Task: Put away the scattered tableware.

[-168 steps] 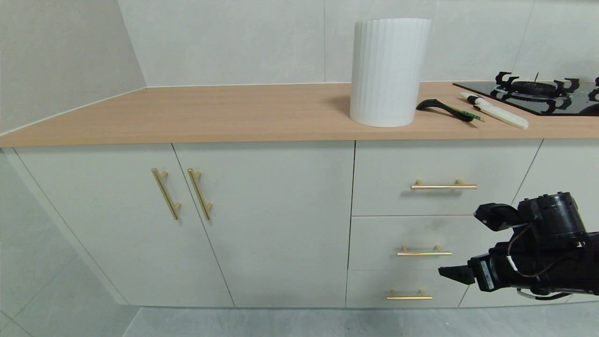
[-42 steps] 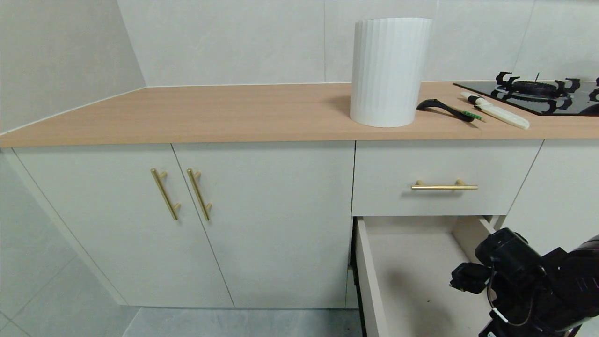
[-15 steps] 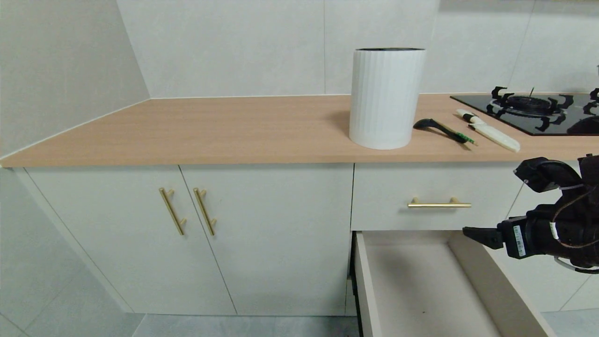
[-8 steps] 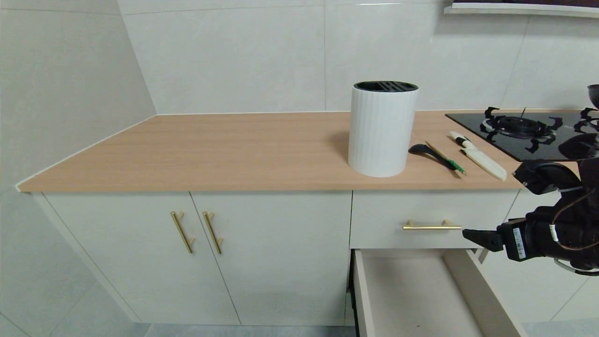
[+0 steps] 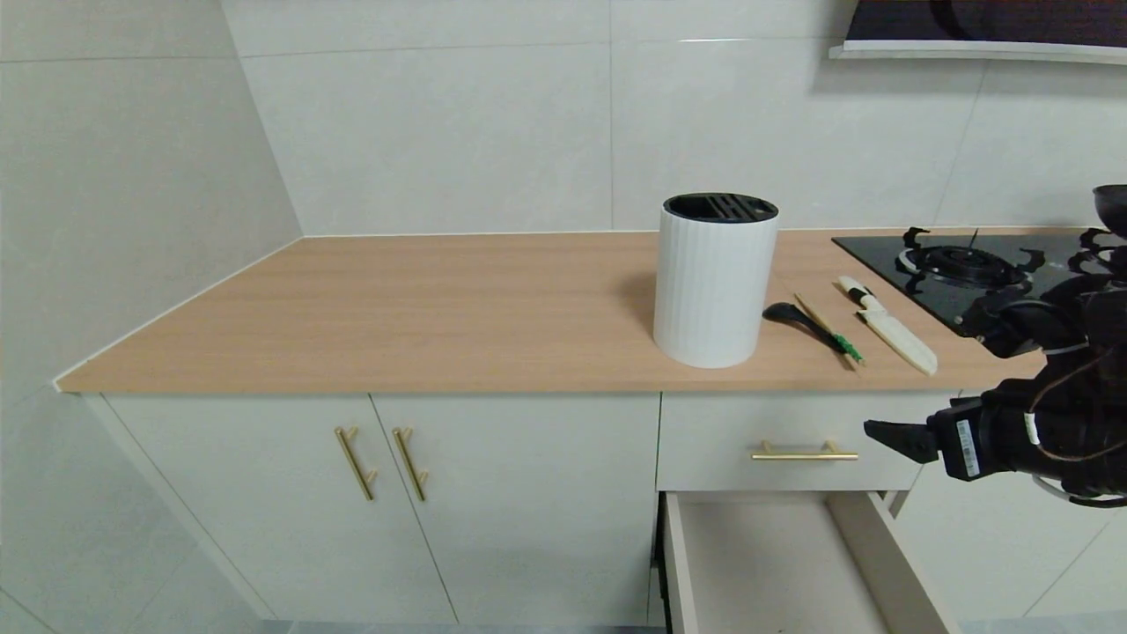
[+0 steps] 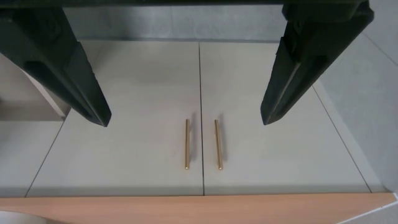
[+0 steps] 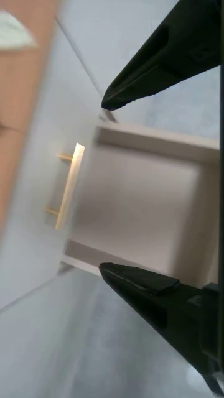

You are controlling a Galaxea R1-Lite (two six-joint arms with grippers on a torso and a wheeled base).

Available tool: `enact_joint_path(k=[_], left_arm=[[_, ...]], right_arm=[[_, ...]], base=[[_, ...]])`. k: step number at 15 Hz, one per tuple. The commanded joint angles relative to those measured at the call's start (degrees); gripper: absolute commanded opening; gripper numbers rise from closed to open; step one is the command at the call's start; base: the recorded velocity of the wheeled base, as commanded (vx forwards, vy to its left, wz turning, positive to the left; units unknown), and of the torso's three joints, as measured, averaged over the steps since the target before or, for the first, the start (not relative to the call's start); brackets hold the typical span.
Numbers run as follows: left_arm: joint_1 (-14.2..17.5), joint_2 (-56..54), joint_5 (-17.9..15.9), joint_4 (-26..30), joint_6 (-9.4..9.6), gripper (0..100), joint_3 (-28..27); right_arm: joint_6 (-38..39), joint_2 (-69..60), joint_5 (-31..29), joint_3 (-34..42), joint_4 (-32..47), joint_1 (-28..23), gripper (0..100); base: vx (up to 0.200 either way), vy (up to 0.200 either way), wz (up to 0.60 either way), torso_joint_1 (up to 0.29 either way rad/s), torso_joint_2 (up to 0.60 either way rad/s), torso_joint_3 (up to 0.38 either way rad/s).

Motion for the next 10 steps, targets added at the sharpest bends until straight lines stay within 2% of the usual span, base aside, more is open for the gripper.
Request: enact_joint_path(k=[1,2,3,5,7,10], left_arm=[[0.01,0.09,0.04,0.00,0.00,100,0.00],[0.01,0.09,0.04,0.00,0.00,100,0.00],[0.01,0.09,0.04,0.00,0.00,100,0.00],[0.01,0.00,0.04,0.00,0.00,100,0.00],[0.01,0.09,0.04,0.00,-0.09,100,0.00],[0.01,0.09,0.04,-0.09,-0.09,100,0.00]], right_arm=[[-0.63,2.12,-0.81,-0.43,-2.11,-0.02,100],[-0.54,4.76,-1.78,-4.12,-5.97,-0.10,100],[-0.36,6.78,-1.78,-8.43,-5.01,-0.10,100],[-0.19,8.98,-1.78,-14.14,-1.23,-0.10,100],[7.55,14.78,-1.78,-22.58,5.10,-0.10,100],[8.69,20.32,-4.24,-25.13,4.93,-2.39,100]], base=[[0.000,0.000,0.00,0.000,0.00,0.000],[0.000,0.000,0.00,0.000,0.00,0.000],[0.000,0.000,0.00,0.000,0.00,0.000],[0.000,0.000,0.00,0.000,0.00,0.000],[0.000,0.000,0.00,0.000,0.00,0.000],[0.000,0.000,0.00,0.000,0.00,0.000]])
